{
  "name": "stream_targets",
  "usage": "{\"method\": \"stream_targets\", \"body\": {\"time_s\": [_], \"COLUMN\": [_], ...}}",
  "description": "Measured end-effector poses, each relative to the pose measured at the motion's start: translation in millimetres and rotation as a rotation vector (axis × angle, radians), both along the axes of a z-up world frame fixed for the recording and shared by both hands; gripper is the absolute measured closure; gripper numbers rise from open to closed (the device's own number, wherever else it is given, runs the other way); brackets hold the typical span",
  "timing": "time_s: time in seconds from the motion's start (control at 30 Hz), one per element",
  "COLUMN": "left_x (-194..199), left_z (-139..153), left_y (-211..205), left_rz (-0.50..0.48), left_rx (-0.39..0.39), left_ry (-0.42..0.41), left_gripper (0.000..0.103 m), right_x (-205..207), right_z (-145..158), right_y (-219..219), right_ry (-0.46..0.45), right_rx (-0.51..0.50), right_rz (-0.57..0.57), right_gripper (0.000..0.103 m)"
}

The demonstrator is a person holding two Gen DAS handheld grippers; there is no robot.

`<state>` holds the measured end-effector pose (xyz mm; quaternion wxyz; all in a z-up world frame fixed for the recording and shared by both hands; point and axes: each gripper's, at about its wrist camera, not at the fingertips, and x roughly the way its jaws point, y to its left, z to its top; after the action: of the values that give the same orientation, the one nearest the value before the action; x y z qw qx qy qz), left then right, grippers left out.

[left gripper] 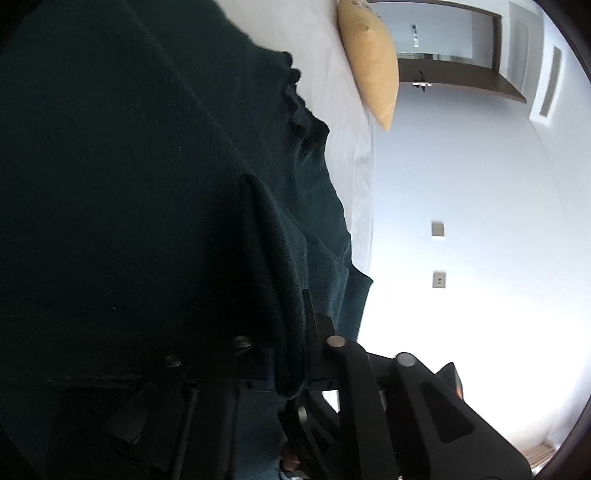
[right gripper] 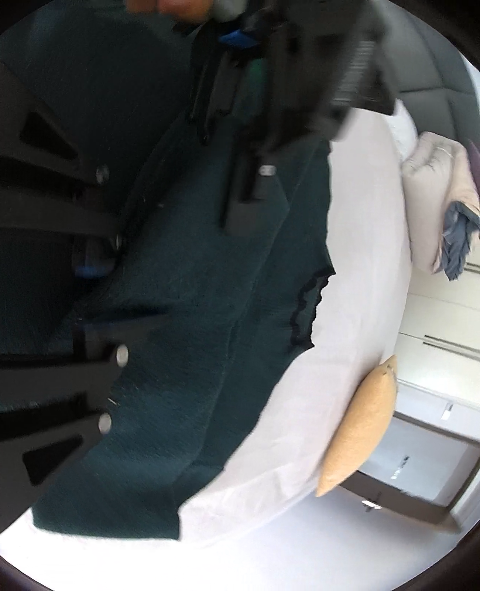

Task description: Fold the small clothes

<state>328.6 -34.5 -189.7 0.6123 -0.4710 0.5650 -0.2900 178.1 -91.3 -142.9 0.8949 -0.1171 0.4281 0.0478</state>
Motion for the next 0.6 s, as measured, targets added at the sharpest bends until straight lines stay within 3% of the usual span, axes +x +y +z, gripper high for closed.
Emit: {"method": "stream_targets", "body": {"time_s": [0.03, 0.1, 0.13, 0.23, 0.4, 0.47, 0.6], "left_x": [-0.2, 2.4, 2.3, 4.4, 3.3, 1.1, -0.6], "left_z": [2.1, 12.5, 18.8, 38.5, 42.1, 43.2, 43.5], "left_y": [2.2, 7.7, 13.5, 30.8, 55.8, 62.6, 77.6], "left_rz": [0.009, 0.027, 0.028, 0.041, 0.085, 0.102, 0.120], "left_rx": [0.002, 0.017, 0.028, 0.094, 0.141, 0.155, 0.168], "left_ry": [-0.008, -0.044, -0.067, -0.137, -0.145, -0.147, -0.146], "left_gripper": [0.096, 0.096, 0.096, 0.096, 0.096, 0.096, 0.096], "right_x": [-5.0, -22.5, -36.8, -76.5, -123.3, -128.8, -111.2], "right_z": [4.5, 14.9, 20.5, 25.1, -9.3, -16.6, -14.5], "right_y": [-5.9, -21.4, -36.0, -88.3, -186.0, -204.1, -199.5], "right_ry": [-0.007, -0.037, -0.055, -0.092, -0.134, -0.147, -0.132], "right_rx": [0.062, 0.203, 0.325, 0.660, 1.108, 1.191, 1.251], "right_rz": [-0.017, -0.057, -0.082, -0.180, -0.508, -0.562, -0.543], "right_gripper": [0.044, 0.035, 0.031, 0.023, 0.019, 0.024, 0.022]}}
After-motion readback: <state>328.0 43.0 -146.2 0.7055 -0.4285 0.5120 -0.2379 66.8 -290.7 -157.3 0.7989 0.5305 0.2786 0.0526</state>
